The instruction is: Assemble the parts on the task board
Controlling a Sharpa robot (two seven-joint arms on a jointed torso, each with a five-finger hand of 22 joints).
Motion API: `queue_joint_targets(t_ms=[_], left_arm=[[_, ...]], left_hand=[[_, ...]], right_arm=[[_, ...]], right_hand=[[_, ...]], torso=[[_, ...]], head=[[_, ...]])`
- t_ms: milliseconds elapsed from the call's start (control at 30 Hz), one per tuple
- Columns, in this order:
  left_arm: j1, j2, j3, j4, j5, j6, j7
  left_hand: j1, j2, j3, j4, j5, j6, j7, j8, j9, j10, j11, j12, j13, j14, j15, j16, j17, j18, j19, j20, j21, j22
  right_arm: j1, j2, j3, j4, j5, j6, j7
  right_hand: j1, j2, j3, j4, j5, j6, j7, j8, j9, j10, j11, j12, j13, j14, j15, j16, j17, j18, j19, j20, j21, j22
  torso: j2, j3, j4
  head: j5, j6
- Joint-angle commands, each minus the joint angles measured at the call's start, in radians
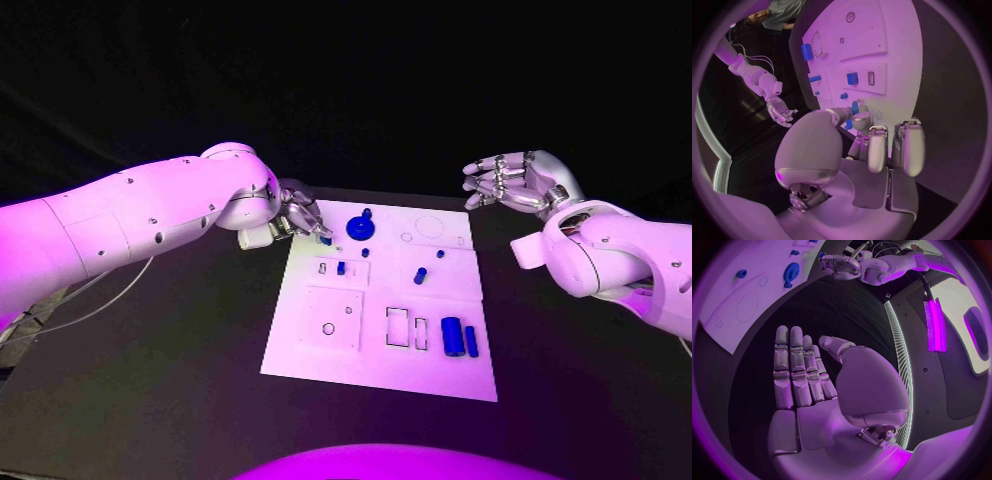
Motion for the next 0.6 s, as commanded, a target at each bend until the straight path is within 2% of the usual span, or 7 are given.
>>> queue_joint_targets(t_ms=[33, 200, 233, 400, 533, 567, 600], left_arm=[[-0.003, -0.011, -0.001, 0.025, -0.091, -0.014, 0.029], [-0.012, -0.023, -0.003, 0.047, -0.144, 0.001, 0.028], [-0.014, -0.024, -0.004, 0.050, -0.154, 0.005, 0.026], [-0.019, -0.024, -0.007, 0.058, -0.186, 0.021, 0.016], [-0.022, -0.020, -0.008, 0.060, -0.201, 0.036, 0.006], [-0.022, -0.018, -0.008, 0.060, -0.199, 0.040, 0.001], [-0.023, -0.018, -0.008, 0.061, -0.195, 0.043, -0.003]], left_hand=[[0.001, -0.017, 0.184, -0.182, 0.007, 0.015, -0.003, 0.004, 0.001, 0.011, -0.001, 0.008, 0.010, 0.106, -0.001, 0.004, 0.263, -0.014, 0.015, -0.004, 0.006, 0.102], [-0.007, -0.027, 0.197, -0.189, 0.021, 0.026, -0.005, 0.003, 0.000, 0.021, -0.002, 0.016, 0.022, 0.106, -0.002, 0.004, 0.263, -0.015, 0.018, -0.005, 0.008, 0.106], [-0.015, -0.036, 0.205, -0.193, 0.042, 0.035, -0.006, 0.003, 0.000, 0.026, -0.003, 0.018, 0.026, 0.106, -0.003, 0.004, 0.263, -0.016, 0.019, -0.006, 0.009, 0.108], [-0.029, -0.050, 0.216, -0.196, 0.077, 0.046, -0.009, 0.007, 0.004, 0.033, -0.006, 0.021, 0.033, 0.106, -0.005, 0.004, 0.263, -0.016, 0.020, -0.008, 0.010, 0.110], [-0.038, -0.056, 0.221, -0.198, 0.106, 0.052, -0.011, 0.010, 0.011, 0.038, -0.008, 0.022, 0.037, 0.106, -0.007, 0.004, 0.263, -0.016, 0.020, -0.009, 0.011, 0.111], [-0.046, -0.062, 0.224, -0.199, 0.135, 0.057, -0.014, 0.013, 0.017, 0.041, -0.010, 0.022, 0.039, 0.106, -0.008, 0.004, 0.263, -0.016, 0.020, -0.010, 0.010, 0.111], [-0.047, -0.063, 0.225, -0.199, 0.139, 0.058, -0.014, 0.014, 0.019, 0.042, -0.010, 0.023, 0.040, 0.106, -0.009, 0.004, 0.263, -0.016, 0.021, -0.011, 0.011, 0.112]], right_arm=[[-0.002, -0.001, 0.000, 0.001, -0.003, 0.002, 0.006], [-0.003, -0.003, 0.000, 0.002, -0.003, 0.003, 0.005], [-0.003, -0.003, 0.000, 0.002, -0.003, 0.003, 0.004], [-0.003, -0.002, 0.000, 0.003, -0.003, 0.004, 0.002], [-0.003, -0.003, 0.000, 0.003, -0.003, 0.005, -0.002], [-0.003, -0.003, 0.000, 0.003, -0.003, 0.005, -0.003], [-0.003, -0.003, 0.000, 0.003, -0.003, 0.005, -0.004]], right_hand=[[0.003, -0.001, -0.004, -0.003, 0.004, -0.003, 0.005, -0.007, 0.000, 0.002, 0.003, -0.008, 0.001, -0.005, 0.002, -0.005, 0.001, 0.010, -0.002, -0.001, -0.006, -0.002], [0.003, -0.001, -0.004, -0.003, 0.004, -0.003, 0.005, -0.007, 0.000, 0.002, 0.003, -0.008, 0.001, -0.005, 0.002, -0.005, 0.001, 0.010, -0.002, -0.001, -0.006, -0.002], [0.003, -0.001, -0.004, -0.003, 0.004, -0.003, 0.005, -0.007, 0.000, 0.002, 0.003, -0.009, 0.001, -0.006, 0.002, -0.005, 0.002, 0.010, -0.002, 0.000, -0.006, -0.003], [0.001, -0.001, -0.005, -0.001, 0.005, -0.005, 0.006, -0.008, -0.001, 0.001, 0.004, -0.011, 0.001, -0.007, 0.003, -0.006, 0.002, 0.009, -0.004, 0.000, -0.007, -0.003], [0.000, -0.001, -0.005, -0.001, 0.006, -0.006, 0.007, -0.009, -0.001, -0.001, 0.005, -0.013, 0.001, -0.009, 0.004, -0.007, 0.002, 0.009, -0.005, 0.001, -0.008, -0.004], [0.000, -0.001, -0.005, -0.001, 0.006, -0.006, 0.007, -0.009, -0.001, -0.001, 0.005, -0.013, 0.001, -0.009, 0.004, -0.007, 0.002, 0.009, -0.005, 0.001, -0.008, -0.004], [-0.001, -0.001, -0.005, 0.000, 0.006, -0.007, 0.007, -0.010, -0.001, -0.001, 0.005, -0.015, 0.001, -0.010, 0.004, -0.008, 0.002, 0.009, -0.006, 0.001, -0.009, -0.005]], torso=[[-0.001, -0.0007, 0.0015], [0.001, 0.0006, -0.0007], [0.001, 0.0007, -0.0007], [0.003, -0.0008, -0.0043], [0.002, -0.0011, -0.0027], [0.002, -0.0009, -0.0025], [0.002, -0.0009, -0.0025]], head=[[0.004, 0.000], [0.009, 0.001], [0.009, 0.001], [0.010, -0.001], [0.008, -0.004], [0.008, -0.003], [0.008, -0.003]])
